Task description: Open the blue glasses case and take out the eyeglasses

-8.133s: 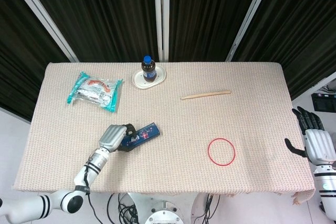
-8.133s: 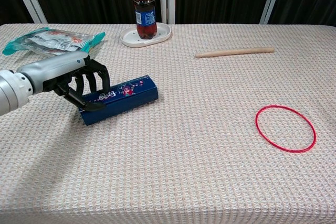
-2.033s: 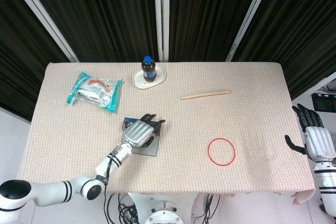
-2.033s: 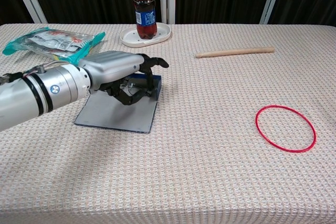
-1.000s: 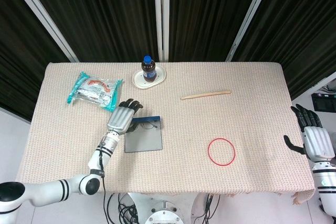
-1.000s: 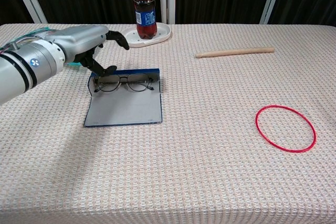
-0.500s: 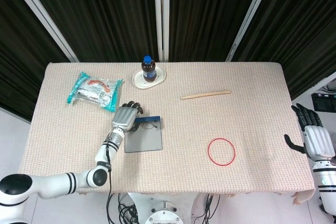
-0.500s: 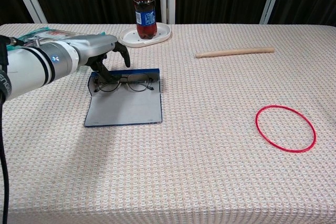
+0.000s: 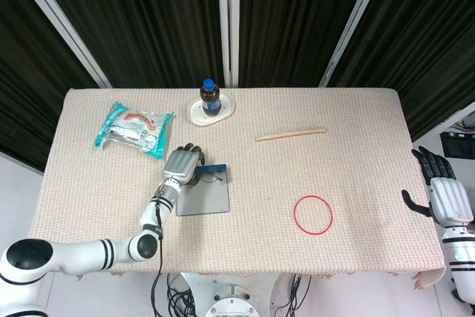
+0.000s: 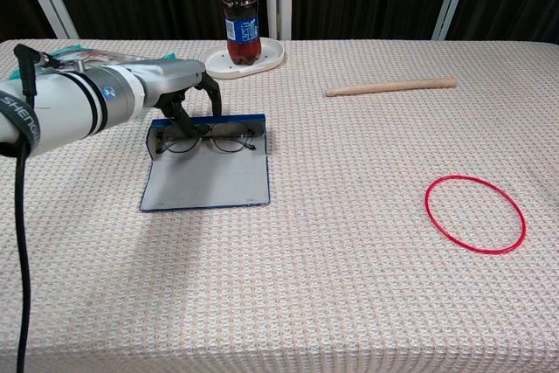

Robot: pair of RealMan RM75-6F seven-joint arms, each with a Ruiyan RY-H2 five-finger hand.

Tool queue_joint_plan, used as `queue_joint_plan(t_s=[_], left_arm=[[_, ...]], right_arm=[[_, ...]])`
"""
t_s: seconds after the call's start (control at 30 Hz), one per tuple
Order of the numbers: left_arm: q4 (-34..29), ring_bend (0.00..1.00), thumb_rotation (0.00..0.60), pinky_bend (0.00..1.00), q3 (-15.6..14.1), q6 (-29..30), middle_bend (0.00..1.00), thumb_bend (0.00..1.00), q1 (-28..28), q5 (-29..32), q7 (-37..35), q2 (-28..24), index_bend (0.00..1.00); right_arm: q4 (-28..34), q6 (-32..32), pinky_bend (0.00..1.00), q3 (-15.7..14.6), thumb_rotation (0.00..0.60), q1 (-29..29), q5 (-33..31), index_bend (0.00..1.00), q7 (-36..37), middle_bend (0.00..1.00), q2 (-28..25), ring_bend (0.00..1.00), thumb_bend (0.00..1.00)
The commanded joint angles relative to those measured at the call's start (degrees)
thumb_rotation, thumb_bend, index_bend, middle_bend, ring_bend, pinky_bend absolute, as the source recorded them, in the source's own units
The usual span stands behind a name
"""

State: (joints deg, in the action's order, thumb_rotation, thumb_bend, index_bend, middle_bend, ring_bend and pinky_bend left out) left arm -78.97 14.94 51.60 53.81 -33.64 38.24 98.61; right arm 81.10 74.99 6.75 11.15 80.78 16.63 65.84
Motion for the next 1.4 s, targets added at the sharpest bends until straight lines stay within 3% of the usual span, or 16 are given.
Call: queue_joint_plan(t_s=[0.03, 0.3, 0.87, 1.13, 1.4], left_arm=[[0.28, 0.07, 0.600, 0.21, -0.12, -0.03, 0.17, 0.41, 0.41, 0.53, -0.11, 0.08, 0.40], [0.49, 0.07, 0.600, 0.21, -0.58, -0.13, 0.18, 0.41, 1.77, 1.51, -0.18, 0.10, 0.42], [1.17, 0.07, 0.600, 0.21, -1.45, 0.43, 0.21, 0.43, 3.02, 3.19, -0.74, -0.16, 0.55], [0.16, 0.07, 0.600, 0.20, -2.19, 3.76, 0.23, 0.43, 2.23, -2.00, -2.48, -0.24, 0.57], [3.55, 0.07, 0.600, 0.20, -5.25, 9.72, 0.24, 0.44, -1.03, -15.10, -8.20, 2.17, 0.58]], right_arm=[[-0.03, 0.06, 0.00, -0.04, 0.600, -0.02, 0.10, 0.00, 0.05, 0.01, -0.02, 0.00, 0.31], [-0.11, 0.01, 0.00, -0.07, 0.600, 0.03, 0.11, 0.00, 0.01, 0.01, 0.03, 0.00, 0.31], [-0.34, 0.05, 0.00, 0.03, 0.600, -0.01, -0.05, 0.00, 0.36, 0.01, 0.07, 0.00, 0.31], [-0.34, -0.03, 0.00, 0.02, 0.600, 0.03, -0.09, 0.00, 0.16, 0.01, 0.10, 0.00, 0.31], [-0.39, -0.31, 0.00, 0.03, 0.600, 0.06, -0.29, 0.00, 0.39, 0.01, 0.05, 0.00, 0.31]])
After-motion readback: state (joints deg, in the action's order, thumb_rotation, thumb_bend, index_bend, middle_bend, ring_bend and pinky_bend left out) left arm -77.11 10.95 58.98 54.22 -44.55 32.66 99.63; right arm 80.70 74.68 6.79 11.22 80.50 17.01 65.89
